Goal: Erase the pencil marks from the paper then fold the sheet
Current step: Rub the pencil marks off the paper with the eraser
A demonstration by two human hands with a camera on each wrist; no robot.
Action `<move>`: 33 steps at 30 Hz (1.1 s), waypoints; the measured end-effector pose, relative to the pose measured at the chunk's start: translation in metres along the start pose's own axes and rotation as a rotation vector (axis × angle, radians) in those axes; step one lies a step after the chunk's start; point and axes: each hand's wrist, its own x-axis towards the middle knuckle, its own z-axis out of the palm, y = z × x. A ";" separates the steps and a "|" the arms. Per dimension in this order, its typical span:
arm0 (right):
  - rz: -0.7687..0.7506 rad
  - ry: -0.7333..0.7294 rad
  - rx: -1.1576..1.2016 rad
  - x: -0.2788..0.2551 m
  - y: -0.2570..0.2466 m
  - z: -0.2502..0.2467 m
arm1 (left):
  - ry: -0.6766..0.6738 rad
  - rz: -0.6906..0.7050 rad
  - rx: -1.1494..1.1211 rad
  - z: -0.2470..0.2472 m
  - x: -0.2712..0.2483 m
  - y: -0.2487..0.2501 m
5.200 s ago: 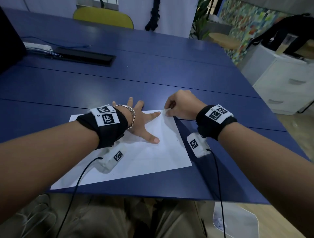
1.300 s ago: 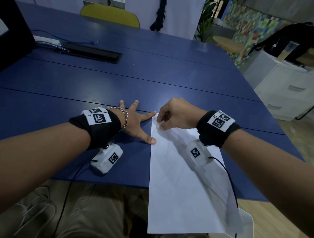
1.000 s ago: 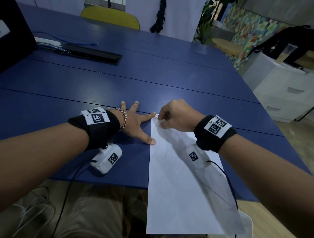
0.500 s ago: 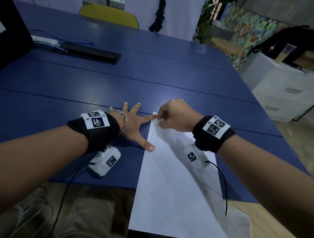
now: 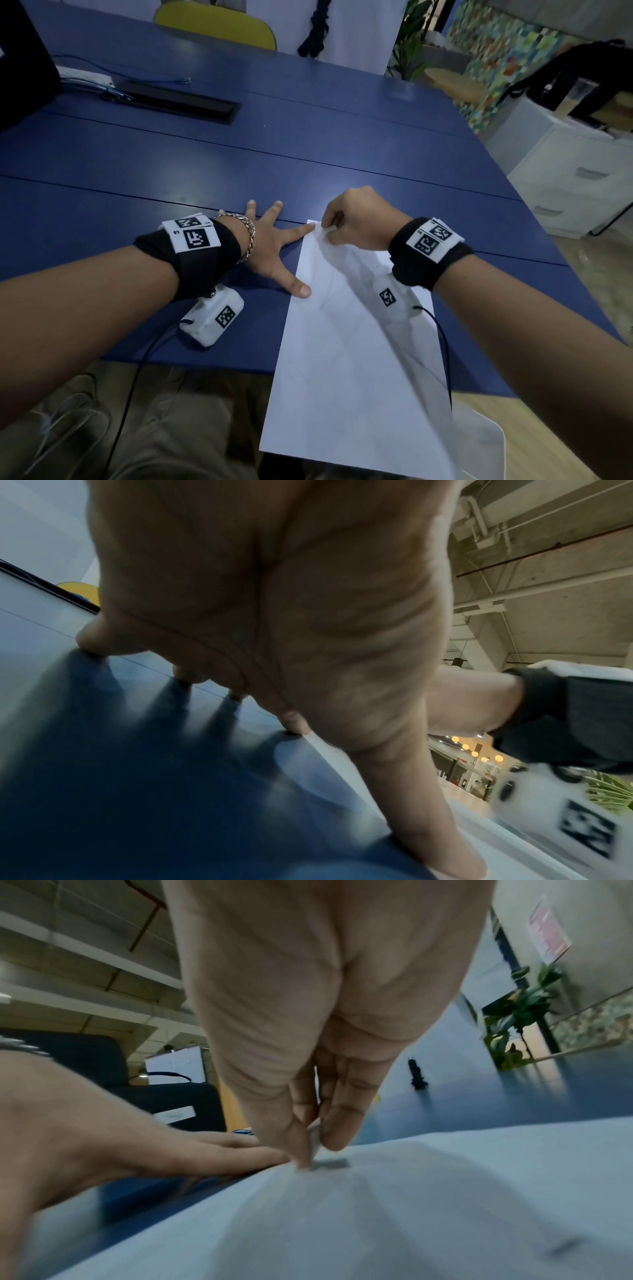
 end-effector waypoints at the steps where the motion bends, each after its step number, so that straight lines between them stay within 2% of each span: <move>1: 0.009 0.023 -0.007 0.001 0.000 0.001 | -0.003 0.000 -0.005 0.000 0.000 0.000; 5: -0.099 -0.004 -0.024 -0.011 -0.011 0.009 | -0.015 -0.006 0.027 -0.002 -0.001 0.001; 7: -0.069 -0.032 -0.046 -0.012 -0.008 0.006 | -0.015 -0.006 0.030 -0.003 -0.001 0.002; 10: 0.017 0.026 -0.030 -0.007 0.001 0.002 | -0.015 -0.008 0.011 -0.003 -0.001 0.001; 12: -0.028 0.042 -0.043 -0.010 -0.004 0.007 | -0.017 -0.001 0.010 -0.003 0.000 0.001; 15: -0.132 -0.014 -0.075 -0.021 -0.012 0.013 | -0.020 0.002 0.019 -0.001 0.001 0.000; 20: 0.012 0.023 -0.084 -0.010 0.006 0.003 | -0.018 0.001 0.014 -0.001 0.002 -0.001; 22: -0.011 0.056 -0.083 -0.013 0.000 0.012 | -0.017 0.001 0.029 -0.001 0.004 -0.001; 25: -0.085 0.004 -0.088 -0.021 -0.014 0.017 | -0.024 0.006 0.046 -0.001 0.005 0.000; 27: -0.066 -0.002 -0.083 -0.011 -0.010 0.008 | -0.026 0.003 0.040 -0.002 0.005 -0.001; 30: 0.032 0.071 -0.033 0.004 0.002 0.004 | -0.020 0.003 0.030 -0.002 0.003 0.000; 33: -0.014 0.057 -0.054 -0.004 -0.003 0.014 | -0.020 0.005 0.038 0.000 0.003 0.000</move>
